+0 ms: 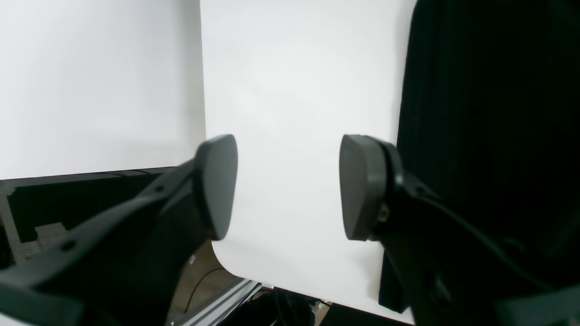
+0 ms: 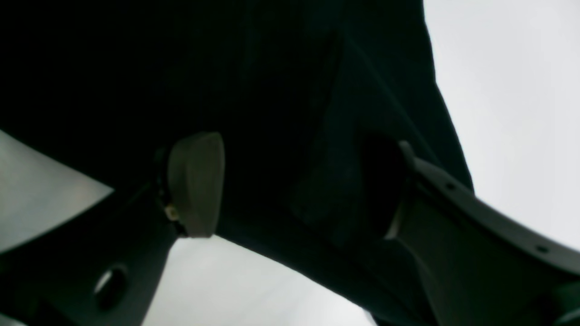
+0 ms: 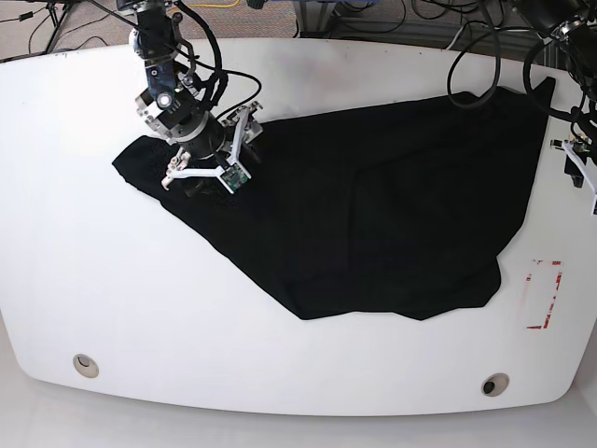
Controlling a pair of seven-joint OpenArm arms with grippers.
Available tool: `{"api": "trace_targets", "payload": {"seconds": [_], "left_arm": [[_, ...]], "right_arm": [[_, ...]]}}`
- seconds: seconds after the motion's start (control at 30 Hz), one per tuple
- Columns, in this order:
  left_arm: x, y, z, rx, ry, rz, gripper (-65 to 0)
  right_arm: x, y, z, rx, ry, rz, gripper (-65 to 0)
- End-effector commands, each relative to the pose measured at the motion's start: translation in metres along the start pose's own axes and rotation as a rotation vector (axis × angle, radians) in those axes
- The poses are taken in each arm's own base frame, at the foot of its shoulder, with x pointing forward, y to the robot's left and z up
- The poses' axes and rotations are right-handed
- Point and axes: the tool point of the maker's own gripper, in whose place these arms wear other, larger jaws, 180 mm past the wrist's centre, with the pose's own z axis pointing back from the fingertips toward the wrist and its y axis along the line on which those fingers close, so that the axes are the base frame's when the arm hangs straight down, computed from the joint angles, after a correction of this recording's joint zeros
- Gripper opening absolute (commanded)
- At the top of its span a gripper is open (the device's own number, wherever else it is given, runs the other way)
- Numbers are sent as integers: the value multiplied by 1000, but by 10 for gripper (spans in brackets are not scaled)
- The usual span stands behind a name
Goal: Layout the t-shirt on the table in an organized manner, then fold the t-shirt properly
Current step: 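Drag the held shirt corner with the right gripper toward the shirt center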
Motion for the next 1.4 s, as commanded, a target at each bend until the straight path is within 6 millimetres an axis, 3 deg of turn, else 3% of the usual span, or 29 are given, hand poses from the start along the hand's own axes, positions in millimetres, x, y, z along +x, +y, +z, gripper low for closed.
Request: {"api": "trace_targets", "payload": {"seconds": [0.0,0.47,0.77,1.37], "left_arm": [[10,10,4,27,-33,-8,-318],[10,10,4,27,-33,-8,-318],[10,10,4,27,-32,-8,-318],[10,9,4,25,-32,-9,-318]], "right_arm": [[7,-10,0,-31,-31,24,-197],[-23,-6,-12,-32,18,58,-198],[-26,-12,-12,-57,31,74,-198],[-14,-75,-20,-183,6,39,-198]]}}
